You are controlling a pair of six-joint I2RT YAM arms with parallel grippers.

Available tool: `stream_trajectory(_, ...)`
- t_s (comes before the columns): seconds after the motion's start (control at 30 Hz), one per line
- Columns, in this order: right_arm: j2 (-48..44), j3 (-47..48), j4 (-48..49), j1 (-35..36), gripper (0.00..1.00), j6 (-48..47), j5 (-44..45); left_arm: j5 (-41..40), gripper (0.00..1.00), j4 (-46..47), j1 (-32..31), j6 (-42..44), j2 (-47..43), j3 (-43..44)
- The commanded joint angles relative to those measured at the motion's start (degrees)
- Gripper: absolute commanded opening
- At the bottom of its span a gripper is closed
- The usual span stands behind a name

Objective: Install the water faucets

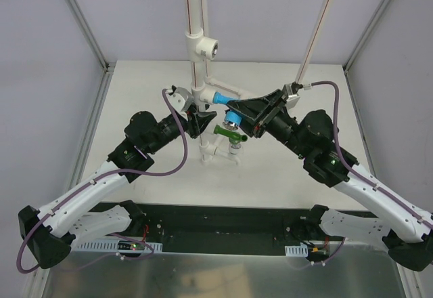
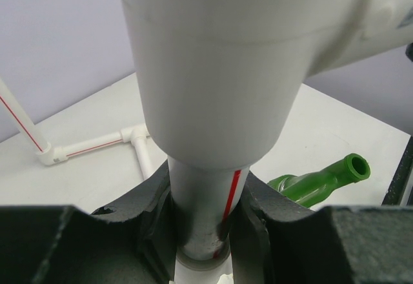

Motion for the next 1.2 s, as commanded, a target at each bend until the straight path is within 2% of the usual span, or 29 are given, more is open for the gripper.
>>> stream_trajectory(0.0,-3.3,2.8,3.2,-2.4,0.57,2.0,11.8,-0.4,0.00,-3.0,0.0,-7.0,-1.2,0.8)
stream_trajectory(0.17,-7.5,-0.9,3.1,-2.6,0.75,-6.7,13.0,-0.7,0.00,-3.1,0.0,-6.8,-1.6,0.5)
stream_trajectory(0.23,-9.4,-1.9,2.8,-2.6,0.76,-11.6,14.1,-0.7,0.00,-3.2,0.1,-6.7,-1.5,0.5)
stream_trajectory(0.33,-11.3,-2.1,2.3,-2.5,0.76,-25.9,15.4,-0.4,0.00,-3.0,0.0,-6.8,-1.1,0.7)
stream_trajectory(0.5,-12.9,-2.8,6.0,-2.5,0.74,-59.4,16.7,0.4,0.00,-2.7,0.1,-7.3,-0.6,1.0)
stream_trajectory(0.53,-13.5,-3.4,7.4,-2.5,0.74,-69.3,15.0,0.4,0.00,-2.7,0.0,-7.3,-0.6,1.0)
stream_trajectory(0.57,-14.0,-4.4,9.3,-2.6,0.74,-81.9,7.7,0.3,0.00,-2.7,0.0,-7.3,-0.6,1.0)
stream_trajectory(0.67,-14.9,-5.6,6.7,-2.6,0.74,-104.9,-5.2,0.3,0.00,-2.7,0.0,-7.2,-0.4,1.0)
stream_trajectory(0.8,-16.4,-8.9,-1.1,-2.5,0.75,-138.5,-17.4,0.4,0.00,-2.8,0.1,-7.3,-0.3,1.0)
stream_trajectory(1.0,-14.3,-8.5,3.3,-1.2,0.70,-149.3,-18.9,0.3,0.00,-2.6,0.0,-7.2,-0.2,0.9)
stream_trajectory(1.17,-12.1,-5.4,2.2,-0.5,0.70,-154.4,-19.5,0.0,0.00,-2.7,0.1,-6.8,-0.4,0.6)
